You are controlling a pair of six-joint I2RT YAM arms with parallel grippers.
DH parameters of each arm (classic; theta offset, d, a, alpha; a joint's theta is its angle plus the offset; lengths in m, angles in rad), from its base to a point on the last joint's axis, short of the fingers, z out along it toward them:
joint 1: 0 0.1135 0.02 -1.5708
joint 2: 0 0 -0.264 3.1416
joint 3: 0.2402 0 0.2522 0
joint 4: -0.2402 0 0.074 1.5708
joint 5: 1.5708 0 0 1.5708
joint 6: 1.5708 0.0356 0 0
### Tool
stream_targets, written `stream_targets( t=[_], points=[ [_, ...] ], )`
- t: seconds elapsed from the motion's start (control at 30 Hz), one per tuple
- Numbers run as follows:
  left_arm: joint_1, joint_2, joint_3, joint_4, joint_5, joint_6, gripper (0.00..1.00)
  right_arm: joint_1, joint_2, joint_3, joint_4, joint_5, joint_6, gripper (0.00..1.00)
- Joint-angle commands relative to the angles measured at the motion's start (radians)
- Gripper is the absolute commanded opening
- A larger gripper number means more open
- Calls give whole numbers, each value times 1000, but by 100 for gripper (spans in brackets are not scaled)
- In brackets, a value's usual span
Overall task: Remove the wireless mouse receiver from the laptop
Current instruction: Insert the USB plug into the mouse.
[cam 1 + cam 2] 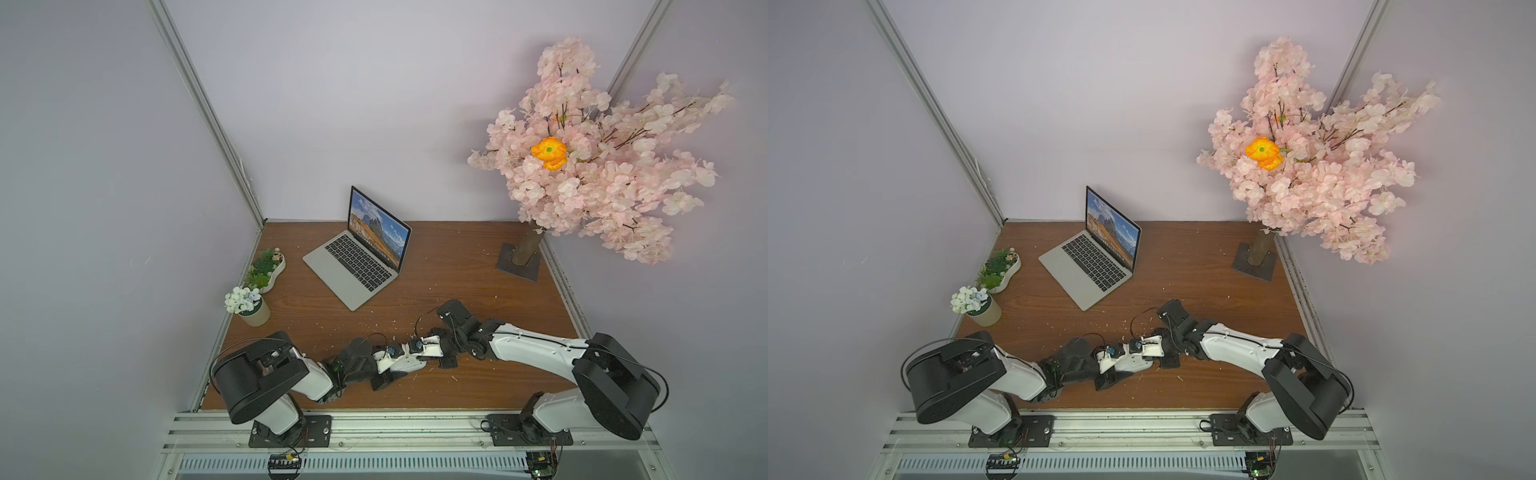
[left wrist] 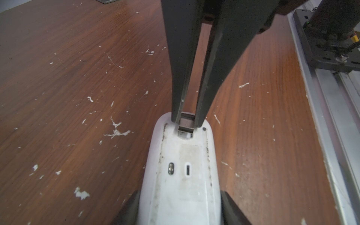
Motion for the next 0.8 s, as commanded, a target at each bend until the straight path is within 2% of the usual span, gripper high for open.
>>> stream_targets(
  t=[0.0,0.17,0.5,0.67,0.77],
  points=[
    [-12,-7,15,-40,1,14,52,7,-6,-26,-44,24,-5,15],
    [-12,-7,15,-44,1,14,52,7,-7,-32,-41,23,-1,21],
    [-12,-6,20,-50,2,14,52,6,-11,-10,-33,5,30,28],
    [-12,-8,18,-54,1,12,52,-8,-42,46,-58,-58,74,35],
    [-12,-7,18,-56,-1,12,52,-59,-80,73,-59,-140,140,41]
  ],
)
